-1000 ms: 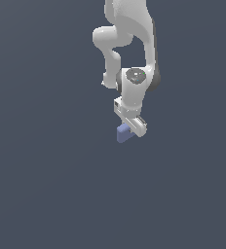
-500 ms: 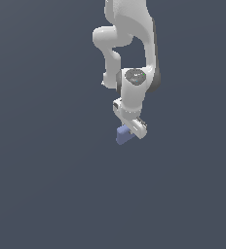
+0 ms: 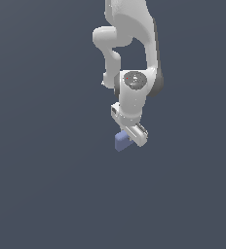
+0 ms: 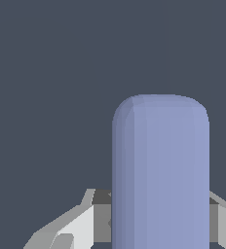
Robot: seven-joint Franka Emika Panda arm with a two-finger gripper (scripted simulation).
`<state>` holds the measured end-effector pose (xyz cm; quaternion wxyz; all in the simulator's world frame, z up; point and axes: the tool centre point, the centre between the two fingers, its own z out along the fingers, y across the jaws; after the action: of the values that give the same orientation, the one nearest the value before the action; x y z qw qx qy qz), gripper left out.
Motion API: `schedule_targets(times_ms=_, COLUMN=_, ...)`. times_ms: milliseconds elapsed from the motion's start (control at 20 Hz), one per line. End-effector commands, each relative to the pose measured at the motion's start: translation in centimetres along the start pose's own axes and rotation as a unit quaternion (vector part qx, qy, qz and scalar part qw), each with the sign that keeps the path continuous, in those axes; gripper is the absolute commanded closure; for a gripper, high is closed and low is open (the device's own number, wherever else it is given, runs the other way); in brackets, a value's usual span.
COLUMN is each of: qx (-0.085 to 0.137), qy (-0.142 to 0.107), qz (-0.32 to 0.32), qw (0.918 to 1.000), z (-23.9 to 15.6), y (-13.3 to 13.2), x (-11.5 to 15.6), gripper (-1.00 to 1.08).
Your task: Pick up the object and move it to a goal position.
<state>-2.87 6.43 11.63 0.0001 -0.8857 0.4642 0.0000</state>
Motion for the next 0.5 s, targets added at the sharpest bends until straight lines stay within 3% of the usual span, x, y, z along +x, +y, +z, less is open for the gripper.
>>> schedule_targets(times_ms=0, qx=0.0, qy=0.0, qz=0.0, qw=1.0, z=-0.6, y=-1.2, x=1.2, gripper=1.08)
schedule_targets(times_ms=450, qx=0.0, qy=0.0, qz=0.0, qw=1.0, z=-2.3, y=-4.9, x=4.9, gripper=1.08)
